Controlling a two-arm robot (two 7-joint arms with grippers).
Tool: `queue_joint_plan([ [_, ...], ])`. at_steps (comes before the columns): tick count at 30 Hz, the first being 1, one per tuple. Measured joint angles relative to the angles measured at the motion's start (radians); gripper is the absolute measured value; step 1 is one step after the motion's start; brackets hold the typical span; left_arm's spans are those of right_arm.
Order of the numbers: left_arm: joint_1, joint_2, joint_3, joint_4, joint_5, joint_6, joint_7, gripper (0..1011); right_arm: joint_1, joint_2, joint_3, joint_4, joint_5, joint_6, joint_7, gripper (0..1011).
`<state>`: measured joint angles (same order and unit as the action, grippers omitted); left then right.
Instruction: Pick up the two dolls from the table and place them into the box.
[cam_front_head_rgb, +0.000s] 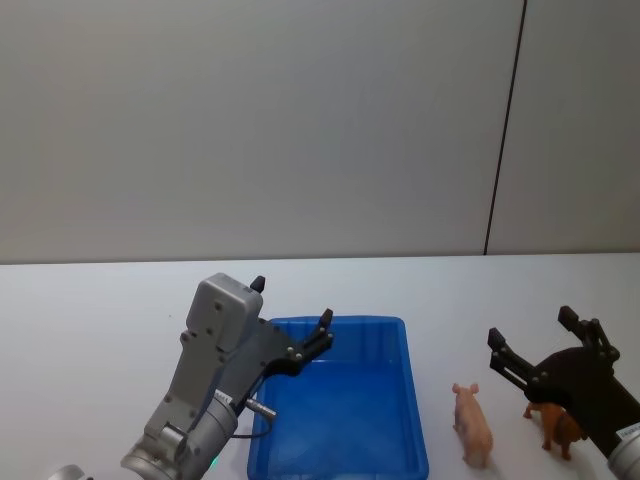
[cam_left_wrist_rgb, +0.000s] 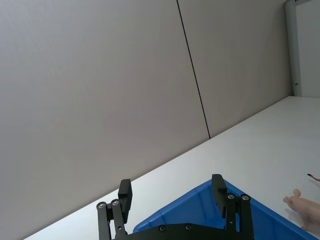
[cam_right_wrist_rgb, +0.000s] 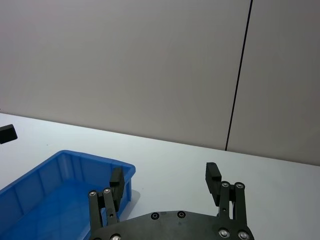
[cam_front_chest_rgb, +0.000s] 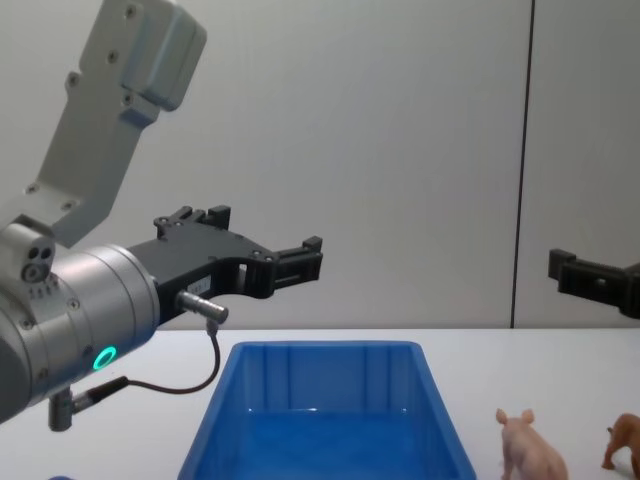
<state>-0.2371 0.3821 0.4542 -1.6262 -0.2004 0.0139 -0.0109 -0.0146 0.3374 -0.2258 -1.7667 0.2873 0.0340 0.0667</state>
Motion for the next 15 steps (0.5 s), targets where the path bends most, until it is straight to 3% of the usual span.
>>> queue_joint_plan([
  [15,0.000,0.000,0.000,0.000,0.000,0.000,0.000,1001,0.000,0.000,0.000,0.000,0.000,0.000,0.000,1001],
])
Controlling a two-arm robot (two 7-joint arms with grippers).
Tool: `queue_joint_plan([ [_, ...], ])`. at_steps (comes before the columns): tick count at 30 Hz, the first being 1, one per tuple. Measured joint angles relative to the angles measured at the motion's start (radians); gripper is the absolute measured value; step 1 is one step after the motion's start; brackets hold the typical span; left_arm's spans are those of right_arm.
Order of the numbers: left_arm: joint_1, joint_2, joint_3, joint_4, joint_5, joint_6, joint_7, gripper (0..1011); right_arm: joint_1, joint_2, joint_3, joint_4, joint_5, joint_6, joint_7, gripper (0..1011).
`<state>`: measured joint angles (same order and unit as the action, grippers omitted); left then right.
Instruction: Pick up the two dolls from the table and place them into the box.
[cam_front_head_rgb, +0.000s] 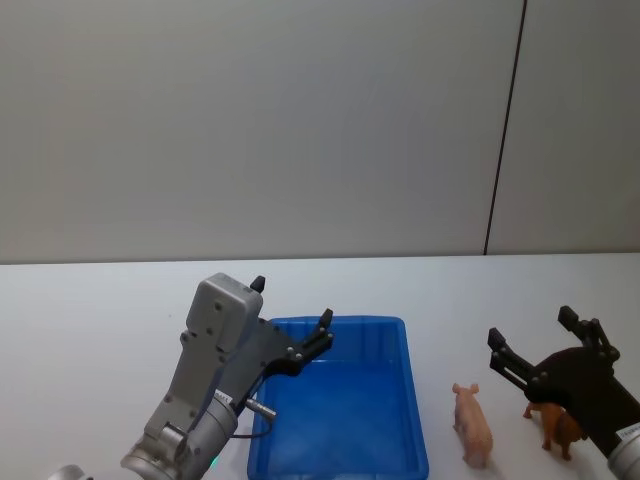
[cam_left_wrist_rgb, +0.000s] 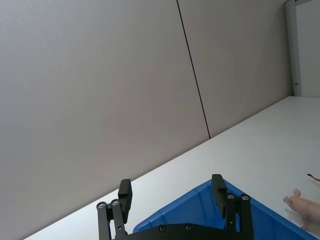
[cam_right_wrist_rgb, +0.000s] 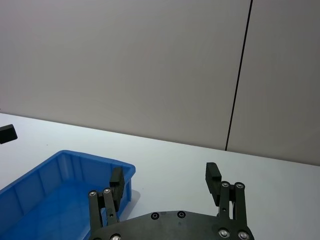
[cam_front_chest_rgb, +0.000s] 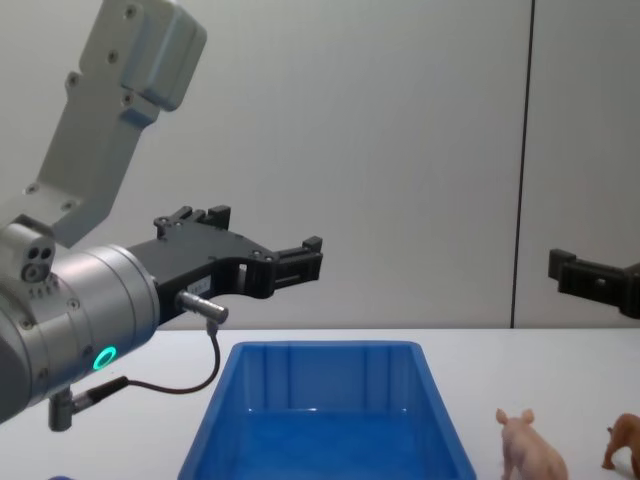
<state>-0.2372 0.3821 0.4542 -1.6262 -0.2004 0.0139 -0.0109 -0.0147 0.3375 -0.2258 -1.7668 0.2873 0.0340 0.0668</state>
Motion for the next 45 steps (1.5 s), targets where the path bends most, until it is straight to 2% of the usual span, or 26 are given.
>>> queue_joint_plan([
  [14,0.000,0.000,0.000,0.000,0.000,0.000,0.000,1001,0.001,0.000,0.001,0.002,0.000,0.000,0.002,1001],
  [21,0.000,0.000,0.000,0.000,0.000,0.000,0.000,1001,0.013,0.007,0.010,0.018,0.010,0.012,0.031,1001],
  [28,0.000,0.000,0.000,0.000,0.000,0.000,0.000,1001,0.026,0.026,0.028,0.042,0.024,0.041,0.065,1001],
  [45,0.000,0.000,0.000,0.000,0.000,0.000,0.000,1001,0.025,0.066,0.061,0.089,0.043,0.130,0.091,1001],
])
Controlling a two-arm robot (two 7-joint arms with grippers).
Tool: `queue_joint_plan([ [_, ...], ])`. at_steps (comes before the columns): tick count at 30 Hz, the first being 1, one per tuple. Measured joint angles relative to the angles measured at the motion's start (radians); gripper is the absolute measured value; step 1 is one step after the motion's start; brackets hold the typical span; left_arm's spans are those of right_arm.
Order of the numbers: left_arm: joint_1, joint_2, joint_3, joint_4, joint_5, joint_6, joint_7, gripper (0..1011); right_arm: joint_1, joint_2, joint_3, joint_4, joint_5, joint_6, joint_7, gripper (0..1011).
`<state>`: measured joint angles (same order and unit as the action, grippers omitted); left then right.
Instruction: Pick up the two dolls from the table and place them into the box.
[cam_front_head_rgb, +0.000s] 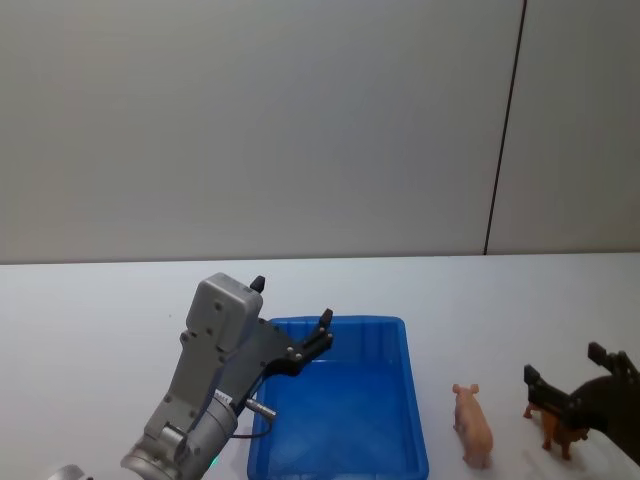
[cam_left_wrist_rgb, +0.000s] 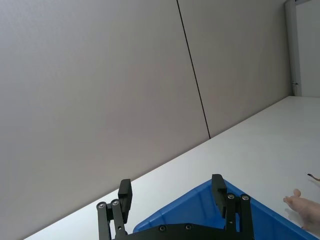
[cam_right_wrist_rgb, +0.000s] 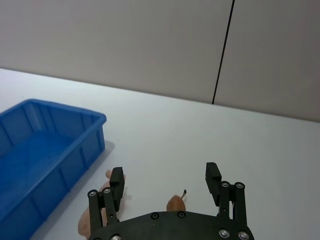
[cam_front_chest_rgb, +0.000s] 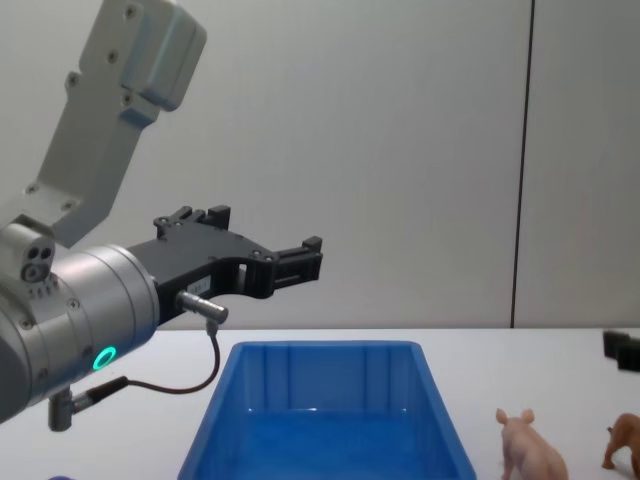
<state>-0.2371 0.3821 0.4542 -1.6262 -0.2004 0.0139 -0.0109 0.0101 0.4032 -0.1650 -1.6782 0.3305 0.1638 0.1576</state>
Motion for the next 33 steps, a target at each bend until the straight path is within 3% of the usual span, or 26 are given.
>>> queue_joint_plan([
  [18,0.000,0.000,0.000,0.000,0.000,0.000,0.000,1001,-0.003,0.005,-0.002,0.074,0.003,0.100,0.035,1001],
  [26,0.000,0.000,0.000,0.000,0.000,0.000,0.000,1001,-0.004,0.003,-0.004,0.091,0.007,0.121,0.044,855],
  [28,0.000,0.000,0.000,0.000,0.000,0.000,0.000,1001,-0.005,0.003,-0.004,0.094,0.010,0.121,0.046,745],
  [33,0.000,0.000,0.000,0.000,0.000,0.000,0.000,1001,-0.009,0.003,-0.005,0.097,0.012,0.114,0.049,615],
])
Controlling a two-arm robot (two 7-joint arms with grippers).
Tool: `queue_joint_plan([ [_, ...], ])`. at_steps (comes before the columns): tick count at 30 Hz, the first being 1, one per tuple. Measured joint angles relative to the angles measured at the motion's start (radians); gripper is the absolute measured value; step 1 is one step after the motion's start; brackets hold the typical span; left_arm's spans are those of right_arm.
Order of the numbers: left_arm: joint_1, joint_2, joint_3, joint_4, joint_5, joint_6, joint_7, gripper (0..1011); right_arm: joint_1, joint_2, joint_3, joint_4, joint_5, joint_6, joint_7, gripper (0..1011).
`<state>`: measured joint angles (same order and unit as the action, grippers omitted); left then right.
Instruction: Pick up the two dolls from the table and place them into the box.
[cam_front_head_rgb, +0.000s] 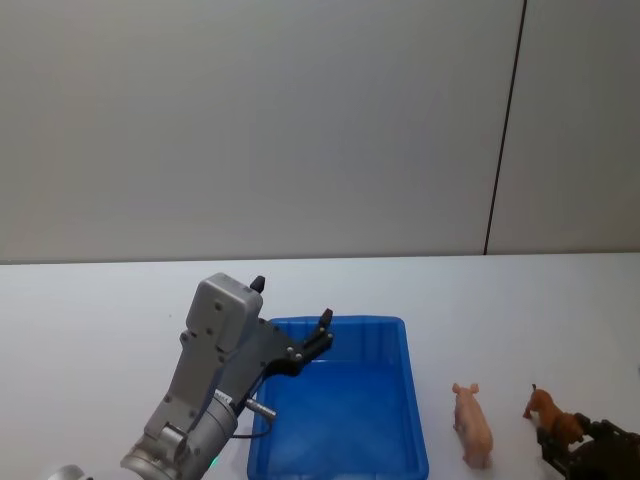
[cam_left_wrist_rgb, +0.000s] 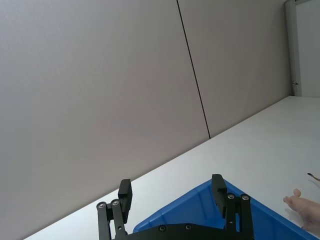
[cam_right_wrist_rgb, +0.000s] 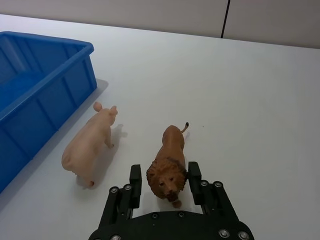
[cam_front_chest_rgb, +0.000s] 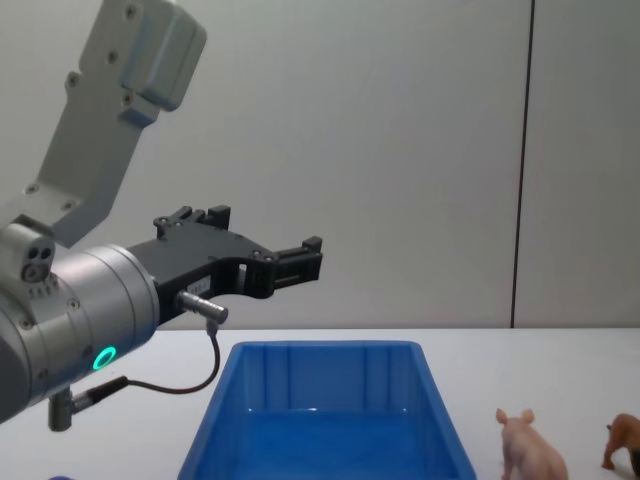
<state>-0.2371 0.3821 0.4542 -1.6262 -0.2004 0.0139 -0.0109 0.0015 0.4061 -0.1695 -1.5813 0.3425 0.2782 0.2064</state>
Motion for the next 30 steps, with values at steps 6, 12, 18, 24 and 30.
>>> queue_joint_plan([
  [6,0.000,0.000,0.000,0.000,0.000,0.000,0.000,1001,-0.006,0.001,0.000,-0.002,-0.004,-0.027,0.000,444],
  [12,0.000,0.000,0.000,0.000,0.000,0.000,0.000,1002,-0.010,0.002,0.000,-0.023,-0.023,-0.063,-0.002,440],
  [18,0.000,0.000,0.000,0.000,0.000,0.000,0.000,1002,-0.001,-0.001,-0.004,-0.063,-0.044,-0.088,0.008,440],
  [24,0.000,0.000,0.000,0.000,0.000,0.000,0.000,1001,0.024,-0.015,-0.015,-0.103,-0.063,-0.096,0.041,440],
  [30,0.000,0.000,0.000,0.000,0.000,0.000,0.000,1001,0.063,-0.042,-0.035,-0.130,-0.084,-0.084,0.092,440],
])
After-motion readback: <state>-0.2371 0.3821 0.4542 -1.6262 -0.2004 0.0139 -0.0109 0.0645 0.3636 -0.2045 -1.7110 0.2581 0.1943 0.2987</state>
